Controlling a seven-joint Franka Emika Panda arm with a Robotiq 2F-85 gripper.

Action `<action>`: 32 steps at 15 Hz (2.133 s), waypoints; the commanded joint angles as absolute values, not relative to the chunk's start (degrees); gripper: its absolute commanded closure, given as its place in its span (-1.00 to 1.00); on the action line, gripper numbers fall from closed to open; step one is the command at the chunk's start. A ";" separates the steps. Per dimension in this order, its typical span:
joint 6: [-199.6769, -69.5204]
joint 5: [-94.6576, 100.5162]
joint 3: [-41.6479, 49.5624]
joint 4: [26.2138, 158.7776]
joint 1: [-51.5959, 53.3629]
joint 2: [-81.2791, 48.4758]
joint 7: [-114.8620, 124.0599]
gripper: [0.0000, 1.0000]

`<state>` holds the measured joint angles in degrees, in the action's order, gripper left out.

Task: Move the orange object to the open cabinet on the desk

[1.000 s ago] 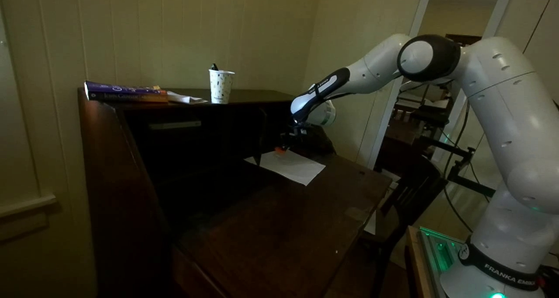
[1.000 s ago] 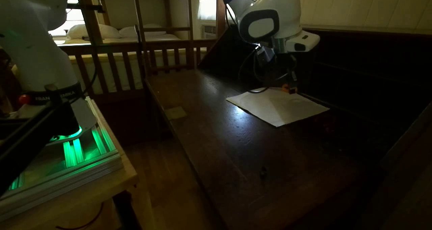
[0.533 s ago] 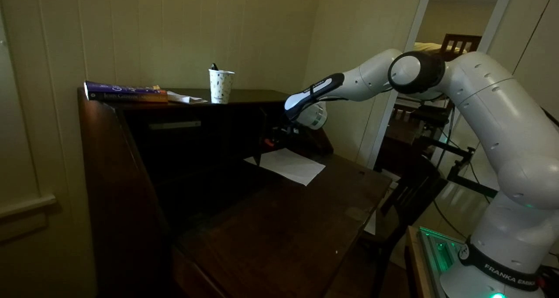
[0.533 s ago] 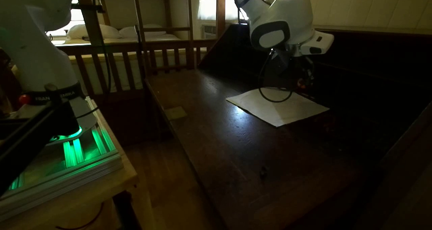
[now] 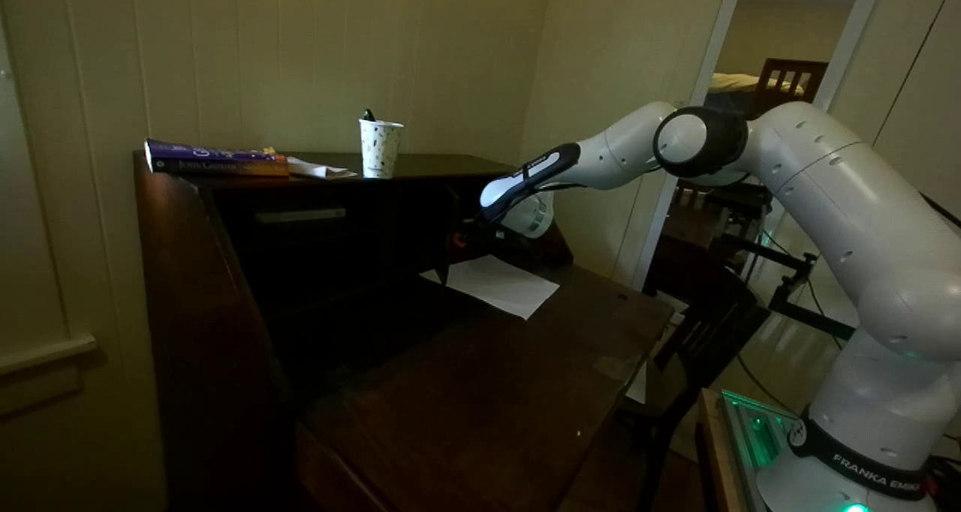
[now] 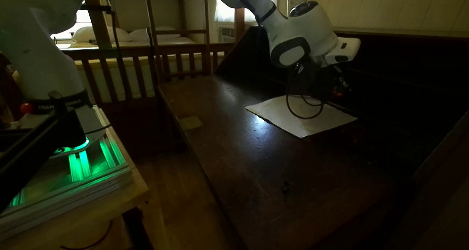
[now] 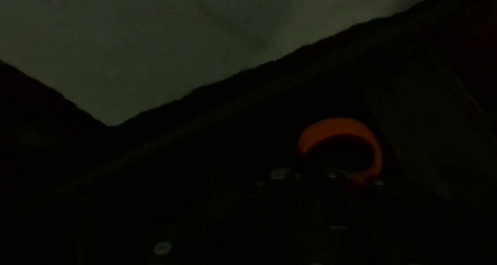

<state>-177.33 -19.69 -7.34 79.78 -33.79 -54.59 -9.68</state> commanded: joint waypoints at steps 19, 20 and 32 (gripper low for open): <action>-188.76 -10.79 -13.33 66.47 -36.78 -66.15 -10.50 -0.20; -187.87 -11.33 -12.28 69.31 -36.71 -63.79 -10.29 -0.20; -166.60 -8.84 -3.83 90.30 -35.32 -38.13 -10.87 -0.20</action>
